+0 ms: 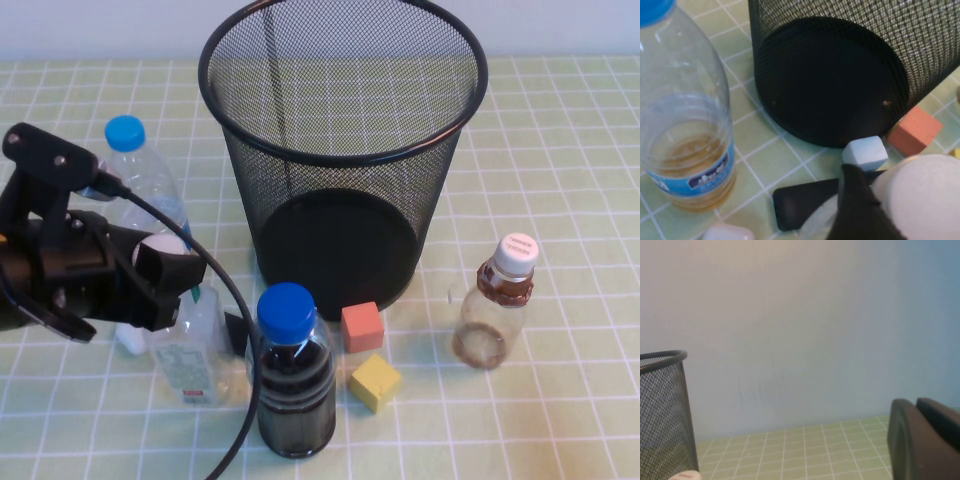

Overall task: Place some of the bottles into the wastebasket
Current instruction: Pick up a bottle from the table with left arm, then place the bottle in the trash can

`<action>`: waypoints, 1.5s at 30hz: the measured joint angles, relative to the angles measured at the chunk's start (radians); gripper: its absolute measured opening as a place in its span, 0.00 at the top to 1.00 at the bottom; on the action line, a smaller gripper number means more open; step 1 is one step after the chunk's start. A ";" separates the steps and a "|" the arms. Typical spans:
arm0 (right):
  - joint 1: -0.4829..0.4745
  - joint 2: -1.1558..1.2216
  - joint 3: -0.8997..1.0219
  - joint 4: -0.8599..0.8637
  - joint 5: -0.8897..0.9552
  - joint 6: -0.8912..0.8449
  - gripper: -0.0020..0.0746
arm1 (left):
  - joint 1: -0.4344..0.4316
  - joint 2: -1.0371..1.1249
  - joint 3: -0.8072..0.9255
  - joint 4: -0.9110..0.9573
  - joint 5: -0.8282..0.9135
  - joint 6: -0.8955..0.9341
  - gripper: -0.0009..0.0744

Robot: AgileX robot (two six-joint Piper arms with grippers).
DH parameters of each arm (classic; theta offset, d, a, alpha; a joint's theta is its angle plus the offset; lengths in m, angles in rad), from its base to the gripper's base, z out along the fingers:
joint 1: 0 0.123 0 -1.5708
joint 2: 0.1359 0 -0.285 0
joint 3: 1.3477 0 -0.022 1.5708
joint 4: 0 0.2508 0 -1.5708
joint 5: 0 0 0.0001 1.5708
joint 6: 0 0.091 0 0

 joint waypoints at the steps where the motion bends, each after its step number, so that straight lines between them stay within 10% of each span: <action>1: 0.000 0.000 0.000 0.000 0.000 0.000 0.99 | 0.000 0.000 -0.001 0.000 -0.006 0.000 0.52; 18: 0.000 0.000 0.000 0.003 0.002 0.000 0.99 | 0.000 -0.002 -0.245 0.130 0.275 -0.094 0.53; 45: 0.000 0.000 0.000 0.006 0.007 0.000 0.99 | -0.002 0.334 -1.359 0.198 0.665 -0.423 0.53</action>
